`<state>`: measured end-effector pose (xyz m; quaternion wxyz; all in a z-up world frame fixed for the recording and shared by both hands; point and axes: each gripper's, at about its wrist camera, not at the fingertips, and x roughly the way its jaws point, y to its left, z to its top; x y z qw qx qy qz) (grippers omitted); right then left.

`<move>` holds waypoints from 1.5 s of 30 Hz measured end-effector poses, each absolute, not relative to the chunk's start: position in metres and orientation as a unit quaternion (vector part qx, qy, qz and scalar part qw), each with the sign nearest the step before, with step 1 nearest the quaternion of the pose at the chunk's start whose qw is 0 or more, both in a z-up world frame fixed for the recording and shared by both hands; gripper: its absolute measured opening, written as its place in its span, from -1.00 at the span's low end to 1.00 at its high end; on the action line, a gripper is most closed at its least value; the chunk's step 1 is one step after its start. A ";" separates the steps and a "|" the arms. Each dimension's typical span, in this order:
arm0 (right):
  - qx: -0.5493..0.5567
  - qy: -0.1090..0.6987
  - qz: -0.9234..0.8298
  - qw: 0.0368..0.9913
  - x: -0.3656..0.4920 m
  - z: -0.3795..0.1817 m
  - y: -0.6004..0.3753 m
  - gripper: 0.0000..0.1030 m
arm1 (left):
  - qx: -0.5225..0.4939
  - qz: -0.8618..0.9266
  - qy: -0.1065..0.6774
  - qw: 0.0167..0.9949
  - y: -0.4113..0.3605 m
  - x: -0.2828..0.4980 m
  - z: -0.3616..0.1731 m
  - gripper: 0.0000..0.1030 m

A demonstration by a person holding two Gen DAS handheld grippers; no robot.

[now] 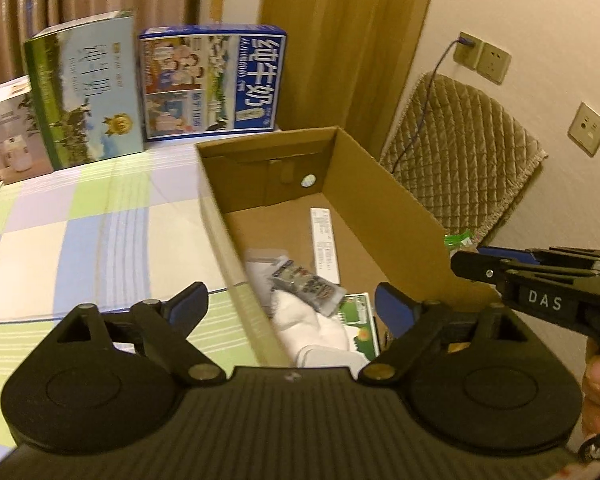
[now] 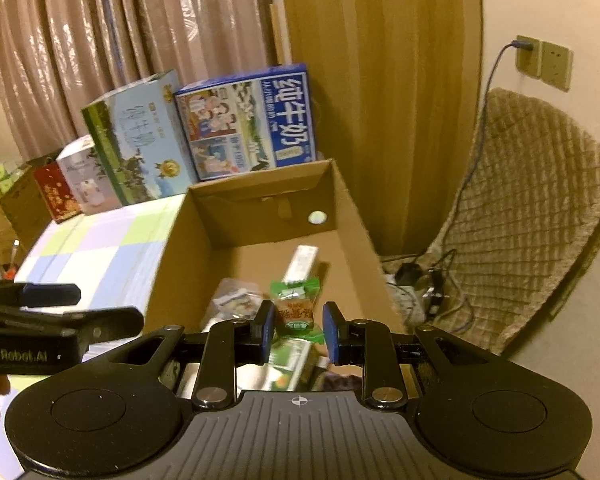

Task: Organize objects

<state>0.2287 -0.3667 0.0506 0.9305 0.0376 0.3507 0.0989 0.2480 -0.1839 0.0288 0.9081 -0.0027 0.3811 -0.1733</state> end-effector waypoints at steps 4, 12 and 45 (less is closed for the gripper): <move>0.071 0.341 0.098 0.932 0.231 0.051 -0.369 -0.29 | -0.003 -0.166 0.383 0.909 -0.172 0.243 0.027 0.76; 0.081 0.336 0.088 0.934 0.207 0.058 -0.377 0.08 | -0.012 -0.156 0.375 0.914 -0.152 0.215 0.026 0.98; 0.012 0.364 0.110 0.925 0.056 0.077 -0.362 0.96 | -0.041 -0.101 0.389 0.914 -0.138 0.054 0.046 0.98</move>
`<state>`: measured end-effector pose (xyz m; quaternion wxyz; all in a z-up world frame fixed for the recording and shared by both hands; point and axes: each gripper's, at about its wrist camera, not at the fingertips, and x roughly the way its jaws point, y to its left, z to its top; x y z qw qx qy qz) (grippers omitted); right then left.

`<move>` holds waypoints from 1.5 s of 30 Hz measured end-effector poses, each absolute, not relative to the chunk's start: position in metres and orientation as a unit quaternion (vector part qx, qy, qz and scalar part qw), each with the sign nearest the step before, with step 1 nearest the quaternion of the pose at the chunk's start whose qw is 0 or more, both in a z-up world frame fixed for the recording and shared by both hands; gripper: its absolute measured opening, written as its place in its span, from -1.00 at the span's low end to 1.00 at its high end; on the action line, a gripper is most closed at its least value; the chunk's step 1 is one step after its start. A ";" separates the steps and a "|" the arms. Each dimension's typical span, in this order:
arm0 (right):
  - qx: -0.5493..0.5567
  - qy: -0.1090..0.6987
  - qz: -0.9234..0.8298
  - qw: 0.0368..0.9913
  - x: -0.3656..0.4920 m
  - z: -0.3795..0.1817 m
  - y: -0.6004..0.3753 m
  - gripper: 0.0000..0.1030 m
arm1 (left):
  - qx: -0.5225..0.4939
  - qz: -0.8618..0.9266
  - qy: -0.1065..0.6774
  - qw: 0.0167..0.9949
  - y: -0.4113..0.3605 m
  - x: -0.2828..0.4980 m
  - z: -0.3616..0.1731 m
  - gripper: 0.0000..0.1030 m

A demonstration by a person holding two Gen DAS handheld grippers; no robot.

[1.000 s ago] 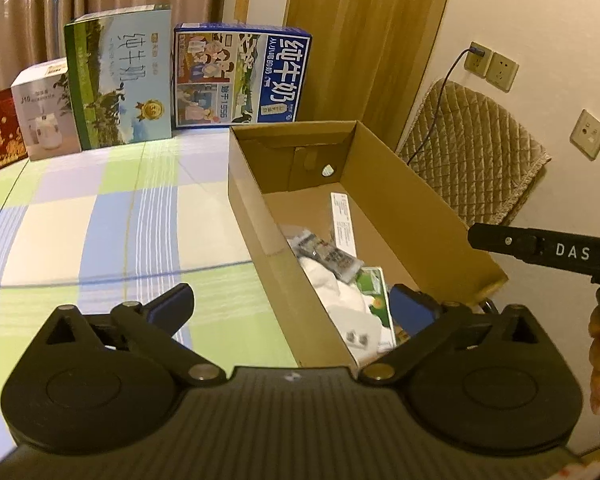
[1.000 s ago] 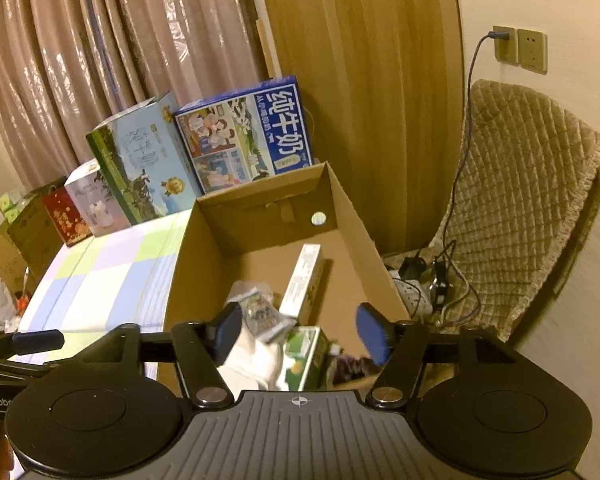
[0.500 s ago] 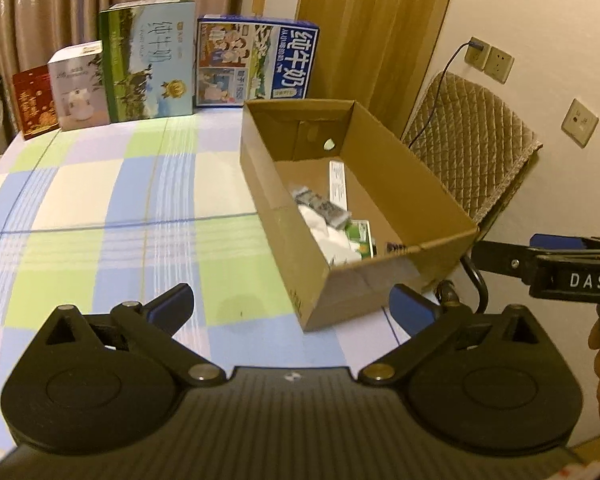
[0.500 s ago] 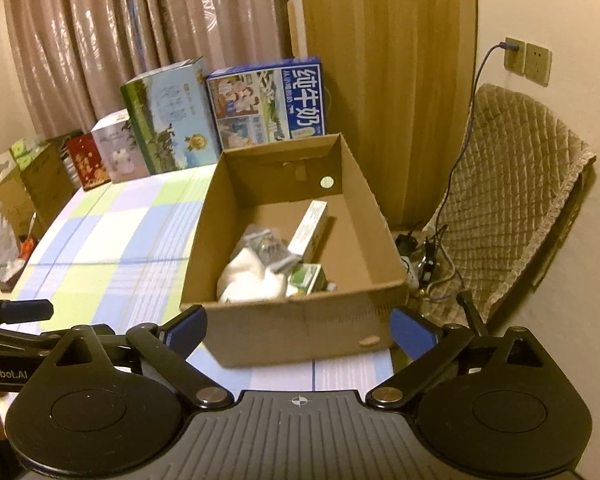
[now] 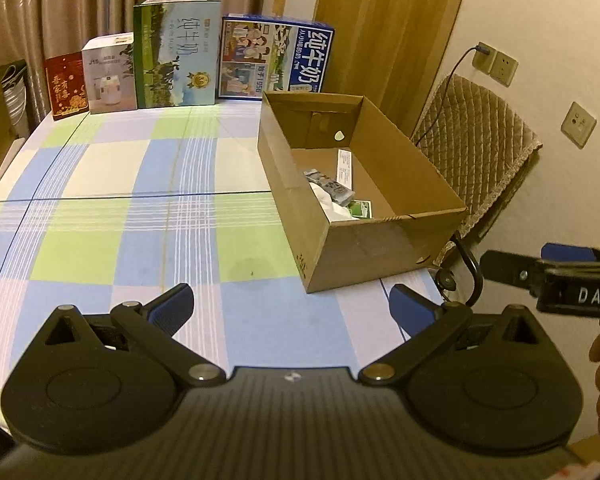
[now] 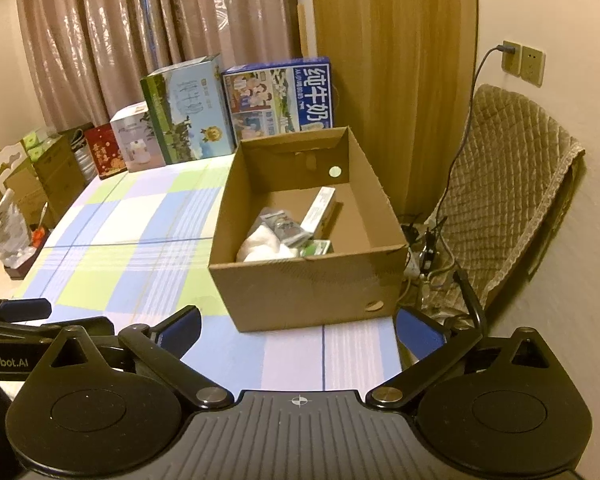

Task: Organize objects

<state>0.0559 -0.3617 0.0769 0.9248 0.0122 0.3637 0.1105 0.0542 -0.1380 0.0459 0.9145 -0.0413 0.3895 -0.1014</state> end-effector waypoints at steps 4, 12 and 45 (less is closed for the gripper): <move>0.015 0.363 0.112 0.925 0.048 0.078 -0.360 0.96 | -0.046 -0.109 0.390 0.913 -0.137 0.048 0.047 0.98; 0.002 0.368 0.110 0.923 0.039 0.076 -0.357 0.96 | -0.045 -0.104 0.389 0.914 -0.132 0.041 0.048 0.98; -0.013 0.363 0.112 0.925 0.040 0.075 -0.348 0.96 | -0.043 -0.095 0.386 0.916 -0.127 0.041 0.044 0.98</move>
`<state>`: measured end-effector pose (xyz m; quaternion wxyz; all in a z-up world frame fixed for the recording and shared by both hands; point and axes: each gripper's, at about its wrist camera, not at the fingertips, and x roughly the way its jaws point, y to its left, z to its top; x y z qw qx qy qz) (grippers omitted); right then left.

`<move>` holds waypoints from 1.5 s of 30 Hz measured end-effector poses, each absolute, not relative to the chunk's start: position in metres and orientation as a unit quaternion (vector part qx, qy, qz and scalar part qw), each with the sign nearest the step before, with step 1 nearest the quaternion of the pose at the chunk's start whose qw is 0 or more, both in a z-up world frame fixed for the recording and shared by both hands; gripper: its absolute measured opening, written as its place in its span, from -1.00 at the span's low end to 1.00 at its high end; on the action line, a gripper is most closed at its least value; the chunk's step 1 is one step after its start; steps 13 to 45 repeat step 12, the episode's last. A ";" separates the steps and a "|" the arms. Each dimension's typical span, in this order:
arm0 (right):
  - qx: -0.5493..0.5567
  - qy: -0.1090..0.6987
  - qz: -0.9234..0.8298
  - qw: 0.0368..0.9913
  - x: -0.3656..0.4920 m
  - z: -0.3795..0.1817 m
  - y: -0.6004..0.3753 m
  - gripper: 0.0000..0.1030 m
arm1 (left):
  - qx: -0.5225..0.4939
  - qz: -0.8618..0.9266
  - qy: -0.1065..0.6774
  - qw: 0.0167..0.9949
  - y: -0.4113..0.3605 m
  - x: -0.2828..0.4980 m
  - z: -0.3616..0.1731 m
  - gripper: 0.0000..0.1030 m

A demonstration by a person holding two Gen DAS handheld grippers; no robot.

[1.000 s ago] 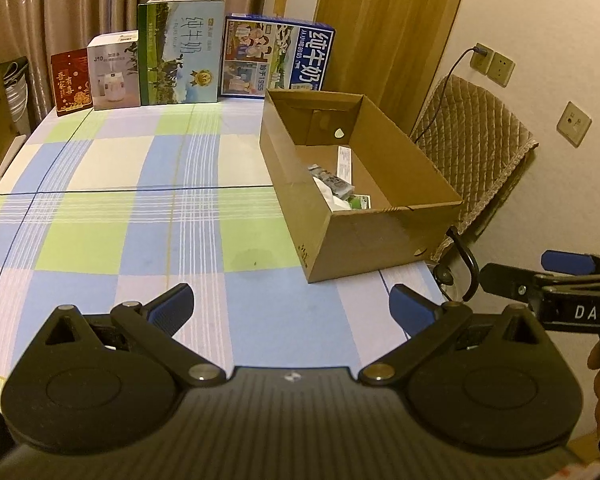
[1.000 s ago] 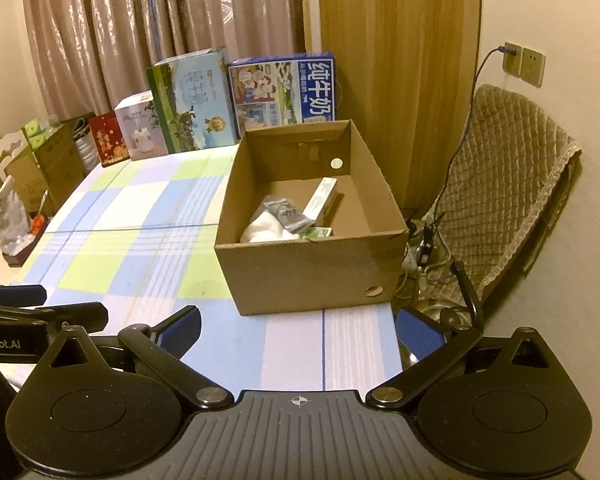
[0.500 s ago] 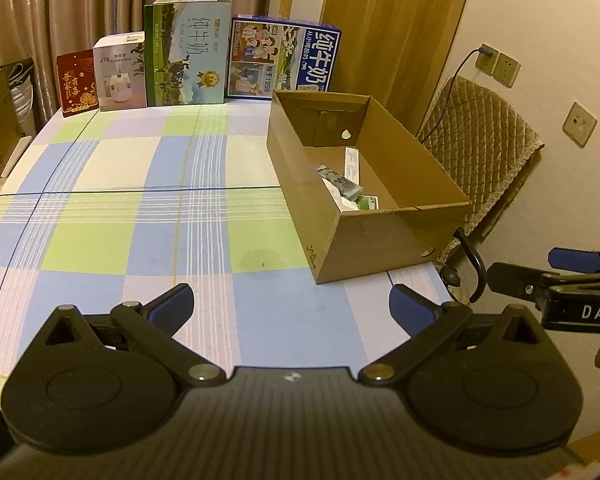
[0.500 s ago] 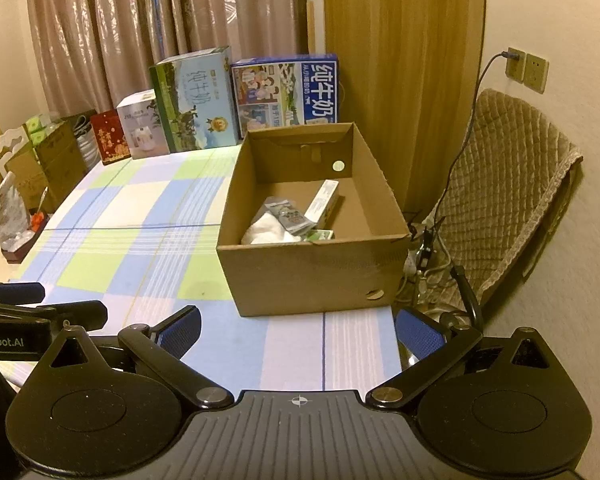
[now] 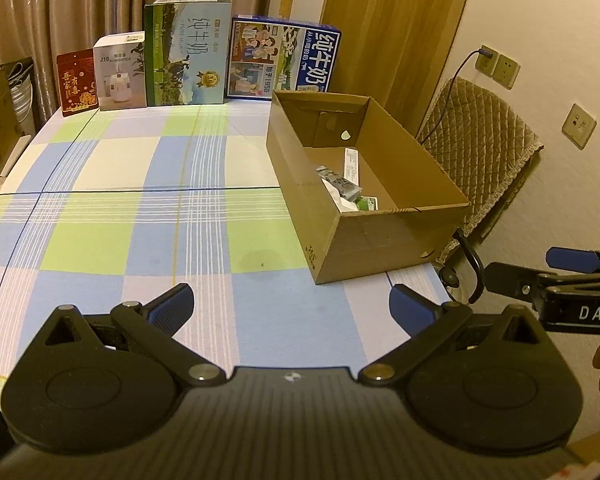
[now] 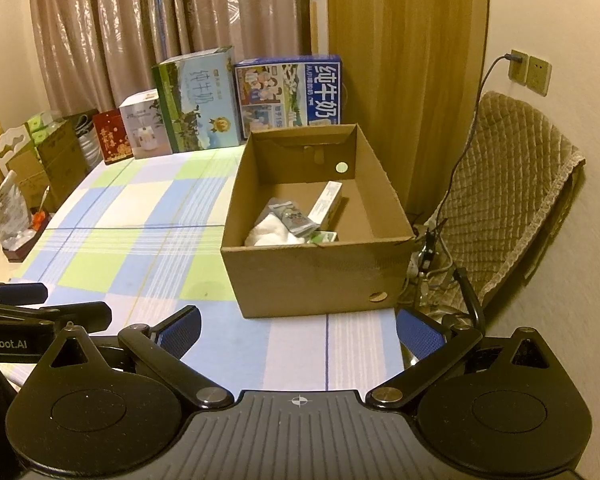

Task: Organize objects

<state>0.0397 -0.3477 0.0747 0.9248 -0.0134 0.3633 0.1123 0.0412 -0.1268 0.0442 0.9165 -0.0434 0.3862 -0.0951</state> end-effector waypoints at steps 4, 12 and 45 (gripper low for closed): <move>-0.013 0.364 0.112 0.925 0.040 0.075 -0.347 0.96 | -0.042 -0.094 0.386 0.917 -0.127 0.041 0.044 0.98; -0.013 0.363 0.112 0.925 0.041 0.076 -0.346 0.96 | -0.049 -0.097 0.381 0.918 -0.126 0.042 0.043 0.98; -0.013 0.363 0.112 0.925 0.041 0.076 -0.346 0.96 | -0.049 -0.097 0.381 0.918 -0.126 0.042 0.043 0.98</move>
